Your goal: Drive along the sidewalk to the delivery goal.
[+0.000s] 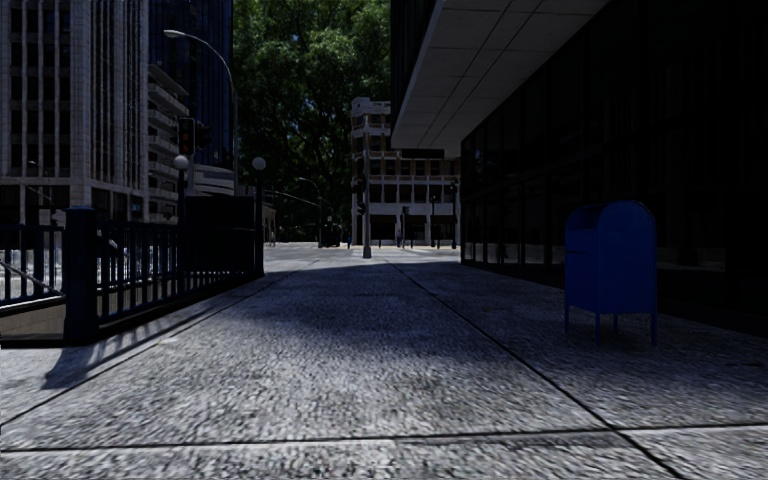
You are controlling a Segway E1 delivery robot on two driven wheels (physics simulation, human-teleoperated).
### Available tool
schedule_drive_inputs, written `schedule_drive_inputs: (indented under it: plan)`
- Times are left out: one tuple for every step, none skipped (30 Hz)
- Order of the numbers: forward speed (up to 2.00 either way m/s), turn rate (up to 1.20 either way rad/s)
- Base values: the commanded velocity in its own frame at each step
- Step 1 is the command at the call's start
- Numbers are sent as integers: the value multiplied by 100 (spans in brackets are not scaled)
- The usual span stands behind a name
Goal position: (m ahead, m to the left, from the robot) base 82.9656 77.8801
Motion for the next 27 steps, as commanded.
schedule_drive_inputs:
  plan:
    - [200, 0]
    - [200, 0]
    - [200, 0]
    - [200, 0]
    - [200, 0]
    - [200, 0]
    - [200, 0]
    - [200, 0]
    - [200, 0]
    - [200, 0]
    - [200, 0]
    - [200, 0]
    - [200, 0]
    - [200, 0]
    - [200, 0]
    - [200, 0]
    - [200, 0]
    - [200, 0]
    - [200, 0]
    - [200, 0]
    - [200, 0]
    - [200, 0]
    - [200, 0]
    - [200, 0]
    - [200, 0]
    - [200, 0]
    - [200, 0]
